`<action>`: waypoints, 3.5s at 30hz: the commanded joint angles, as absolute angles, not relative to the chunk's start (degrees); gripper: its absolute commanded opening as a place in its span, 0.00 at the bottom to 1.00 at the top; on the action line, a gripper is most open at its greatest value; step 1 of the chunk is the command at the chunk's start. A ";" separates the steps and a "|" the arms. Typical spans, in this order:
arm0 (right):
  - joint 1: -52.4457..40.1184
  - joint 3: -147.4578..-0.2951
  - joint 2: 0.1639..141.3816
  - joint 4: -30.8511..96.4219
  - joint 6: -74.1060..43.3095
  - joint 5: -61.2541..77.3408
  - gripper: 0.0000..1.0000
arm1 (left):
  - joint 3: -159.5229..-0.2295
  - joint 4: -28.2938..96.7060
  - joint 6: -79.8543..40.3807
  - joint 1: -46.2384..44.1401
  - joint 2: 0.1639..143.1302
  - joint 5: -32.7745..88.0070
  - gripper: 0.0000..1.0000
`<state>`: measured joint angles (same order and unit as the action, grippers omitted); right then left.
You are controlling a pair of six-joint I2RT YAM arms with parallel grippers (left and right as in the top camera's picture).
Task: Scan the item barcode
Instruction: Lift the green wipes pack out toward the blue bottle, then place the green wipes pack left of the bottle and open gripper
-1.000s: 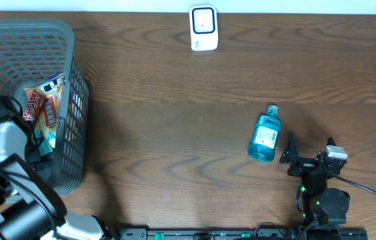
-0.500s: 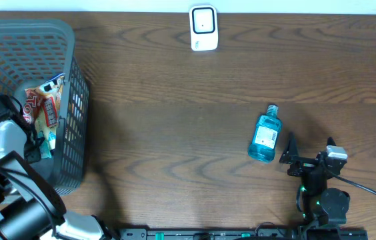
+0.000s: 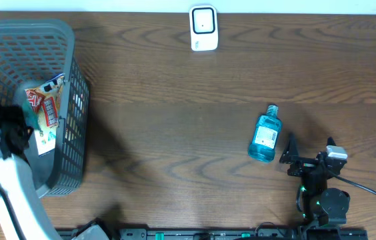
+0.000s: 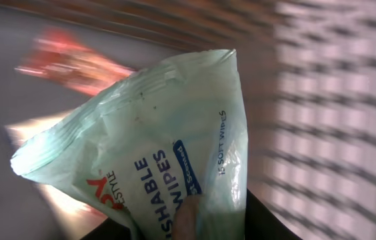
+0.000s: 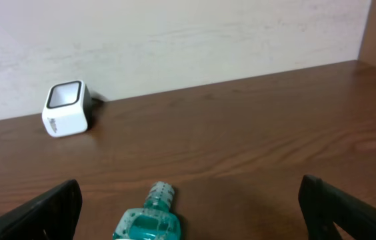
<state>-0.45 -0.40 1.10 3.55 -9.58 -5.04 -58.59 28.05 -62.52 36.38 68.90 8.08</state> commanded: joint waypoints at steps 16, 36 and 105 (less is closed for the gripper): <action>-0.75 -0.32 1.08 3.70 -8.93 -5.89 0.99 | -60.23 21.91 -50.11 -1.52 53.56 20.14 0.37; -0.75 -0.32 1.08 3.70 -8.93 -5.89 0.99 | -60.23 7.73 -44.47 -43.62 98.24 1.91 0.38; -0.75 -0.32 1.08 3.70 -8.93 -5.87 0.99 | -44.58 -25.85 -48.53 -37.30 113.32 26.63 0.07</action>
